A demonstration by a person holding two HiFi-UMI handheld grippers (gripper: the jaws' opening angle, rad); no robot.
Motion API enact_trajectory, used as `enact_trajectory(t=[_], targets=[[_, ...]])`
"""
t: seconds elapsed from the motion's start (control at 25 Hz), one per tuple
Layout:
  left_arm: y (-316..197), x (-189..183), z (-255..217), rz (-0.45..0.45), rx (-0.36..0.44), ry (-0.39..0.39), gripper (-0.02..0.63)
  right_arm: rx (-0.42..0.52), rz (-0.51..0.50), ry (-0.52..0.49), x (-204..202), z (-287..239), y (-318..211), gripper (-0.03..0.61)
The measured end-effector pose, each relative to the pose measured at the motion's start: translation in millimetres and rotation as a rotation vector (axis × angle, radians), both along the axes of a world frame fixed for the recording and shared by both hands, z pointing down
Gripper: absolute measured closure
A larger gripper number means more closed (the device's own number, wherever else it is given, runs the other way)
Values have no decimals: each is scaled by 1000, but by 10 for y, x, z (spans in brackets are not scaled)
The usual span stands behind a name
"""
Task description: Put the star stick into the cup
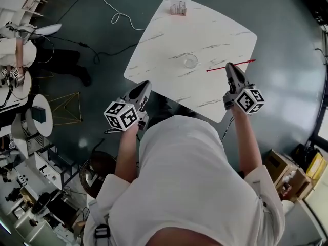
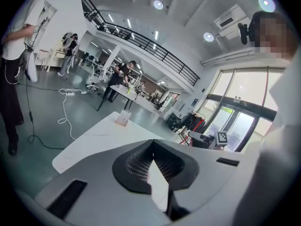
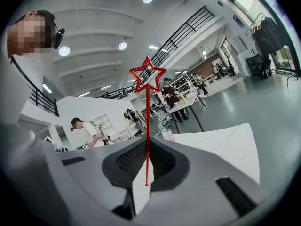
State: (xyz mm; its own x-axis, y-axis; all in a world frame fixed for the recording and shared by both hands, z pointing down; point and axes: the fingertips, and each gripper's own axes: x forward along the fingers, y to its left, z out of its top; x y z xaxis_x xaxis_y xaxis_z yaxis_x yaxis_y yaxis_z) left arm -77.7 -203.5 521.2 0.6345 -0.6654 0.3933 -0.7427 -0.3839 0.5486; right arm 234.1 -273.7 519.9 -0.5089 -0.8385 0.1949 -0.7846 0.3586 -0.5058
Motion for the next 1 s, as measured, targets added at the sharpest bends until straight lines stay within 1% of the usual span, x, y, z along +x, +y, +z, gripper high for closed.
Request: enact_trajectory(t=[0.2, 0.28, 0.44, 0.68, 0.84, 1.0], targets=[[-135, -109, 141, 54, -29, 23, 600, -26, 98, 66, -104, 214, -150, 548], [-191, -128, 225, 83, -44, 28, 600, -46, 123, 75, -164, 320, -229, 548], [-264, -149, 389, 138, -73, 36, 600, -76, 140, 93, -318, 497, -346, 548], [-381, -181, 578, 196, -106, 52, 600, -117, 183, 144, -499, 795, -514, 548], [-482, -186, 651, 238, -123, 55, 600, -161, 175, 198, -647, 1033, -596, 548], [-562, -245, 716, 261, -141, 51, 600, -199, 167, 212, -768, 1227, -661, 548]])
